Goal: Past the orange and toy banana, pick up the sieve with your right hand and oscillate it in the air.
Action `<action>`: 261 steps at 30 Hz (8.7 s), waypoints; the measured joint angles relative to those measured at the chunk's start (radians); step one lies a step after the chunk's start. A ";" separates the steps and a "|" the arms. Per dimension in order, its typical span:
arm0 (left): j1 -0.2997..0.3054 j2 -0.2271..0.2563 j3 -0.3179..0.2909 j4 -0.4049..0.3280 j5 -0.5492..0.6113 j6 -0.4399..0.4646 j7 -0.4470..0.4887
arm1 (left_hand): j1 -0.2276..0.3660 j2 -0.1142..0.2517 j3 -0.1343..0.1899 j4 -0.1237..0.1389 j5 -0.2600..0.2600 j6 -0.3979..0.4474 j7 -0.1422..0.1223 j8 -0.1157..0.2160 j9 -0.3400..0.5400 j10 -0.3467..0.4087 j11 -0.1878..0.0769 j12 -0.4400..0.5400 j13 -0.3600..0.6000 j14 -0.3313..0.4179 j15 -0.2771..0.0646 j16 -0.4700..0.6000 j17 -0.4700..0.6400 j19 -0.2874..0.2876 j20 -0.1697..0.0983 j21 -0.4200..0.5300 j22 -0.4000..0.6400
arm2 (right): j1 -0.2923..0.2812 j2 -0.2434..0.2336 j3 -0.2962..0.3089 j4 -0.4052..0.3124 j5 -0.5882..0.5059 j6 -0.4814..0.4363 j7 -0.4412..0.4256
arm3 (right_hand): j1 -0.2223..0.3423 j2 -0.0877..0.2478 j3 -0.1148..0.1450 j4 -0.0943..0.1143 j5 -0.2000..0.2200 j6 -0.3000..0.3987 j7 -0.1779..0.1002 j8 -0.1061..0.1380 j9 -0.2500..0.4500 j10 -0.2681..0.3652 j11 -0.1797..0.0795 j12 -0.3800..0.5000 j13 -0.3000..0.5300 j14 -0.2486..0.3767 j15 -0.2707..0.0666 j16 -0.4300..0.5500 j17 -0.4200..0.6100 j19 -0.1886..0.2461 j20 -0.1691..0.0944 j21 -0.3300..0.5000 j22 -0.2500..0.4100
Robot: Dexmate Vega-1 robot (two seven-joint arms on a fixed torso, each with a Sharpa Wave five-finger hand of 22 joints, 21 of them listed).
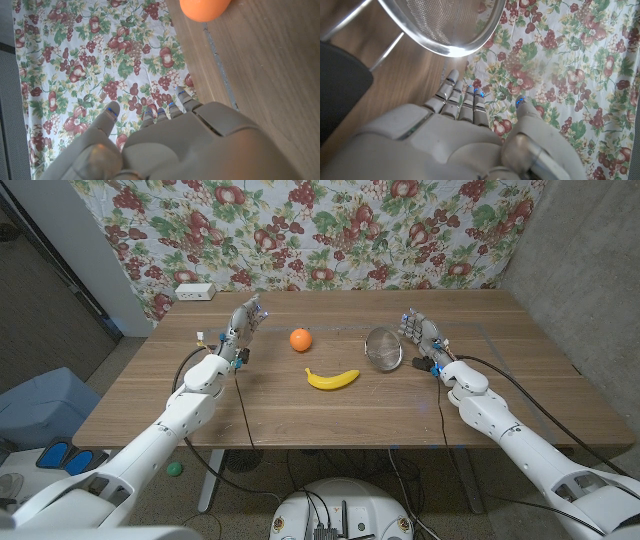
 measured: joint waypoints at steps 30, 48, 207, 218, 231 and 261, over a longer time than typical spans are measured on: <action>-0.137 0.007 0.096 0.028 0.190 0.029 0.028 | 0.012 0.007 -0.012 -0.095 -0.012 0.100 0.018 0.004 0.001 0.142 0.030 0.023 0.005 0.147 0.045 0.003 0.000 0.131 0.045 0.012 0.005 | 0.025 0.005 0.011 0.040 -0.009 0.028 -0.001 | 0.000 0.000 0.007 -0.015 0.007 0.017 0.004 0.000 0.000 0.018 0.003 0.000 0.000 0.009 0.002 0.003 -0.009 0.018 0.004 -0.023 0.000; -0.165 0.037 0.139 -0.061 0.278 0.108 0.038 | 0.026 -0.008 -0.021 -0.129 -0.012 0.132 0.018 0.008 0.001 0.182 0.024 0.023 0.005 0.195 0.041 0.007 0.005 0.145 0.048 0.012 0.004 | 0.002 -0.019 0.021 -0.002 -0.019 0.040 -0.015 | 0.006 0.007 0.009 -0.026 0.007 0.024 0.004 0.000 0.000 0.026 0.005 0.004 0.000 0.016 0.002 0.007 -0.014 0.025 0.011 -0.032 0.000; -0.295 -0.017 0.470 -0.299 0.633 0.605 -0.083 | 0.364 -0.160 -0.018 -0.195 -0.019 0.241 0.059 0.052 0.008 0.316 -0.001 0.019 0.009 0.418 -0.009 0.023 0.009 0.297 0.036 -0.022 0.009 | -0.194 -0.104 0.122 -0.138 0.014 0.156 -0.029 | -0.002 0.015 0.023 -0.048 0.015 0.074 0.018 0.007 0.000 0.076 0.019 0.012 0.000 0.019 -0.002 0.007 -0.042 0.064 0.014 -0.121 0.004; -0.290 -0.036 0.478 -0.294 0.626 0.619 -0.070 | 0.386 -0.157 -0.029 -0.184 -0.023 0.268 0.072 0.052 0.008 0.355 -0.006 0.019 0.009 0.468 -0.007 0.030 0.009 0.336 0.032 -0.007 0.009 | -0.196 -0.105 0.126 -0.129 0.025 0.163 -0.015 | -0.002 0.015 0.023 -0.048 0.015 0.079 0.012 0.007 0.000 0.080 0.023 0.012 0.000 0.019 -0.002 0.007 -0.042 0.075 0.018 -0.125 0.004; -0.290 -0.062 0.489 -0.286 0.624 0.653 -0.030 | 0.430 -0.117 -0.030 -0.184 -0.023 0.310 0.088 0.052 0.010 0.409 0.005 0.028 0.009 0.531 -0.012 0.040 0.014 0.377 0.034 0.004 0.014 | -0.198 -0.106 0.133 -0.112 0.036 0.167 -0.002 | -0.002 0.015 0.023 -0.048 0.015 0.083 0.017 0.007 0.000 0.080 0.023 0.012 0.000 0.019 -0.002 0.007 -0.046 0.075 0.018 -0.132 0.004; -0.325 -0.134 0.519 -0.218 0.637 0.688 0.038 | 0.662 0.070 -0.015 -0.190 -0.010 0.630 0.126 0.075 0.015 0.750 -0.005 0.064 0.009 0.801 -0.029 0.085 0.012 0.562 -0.022 0.103 0.032 | -0.179 -0.097 0.138 -0.069 0.049 0.173 0.014 | -0.002 0.014 0.023 -0.048 0.015 0.083 0.016 0.007 0.000 0.080 0.023 0.012 0.000 0.021 0.000 0.007 -0.051 0.075 0.018 -0.151 0.004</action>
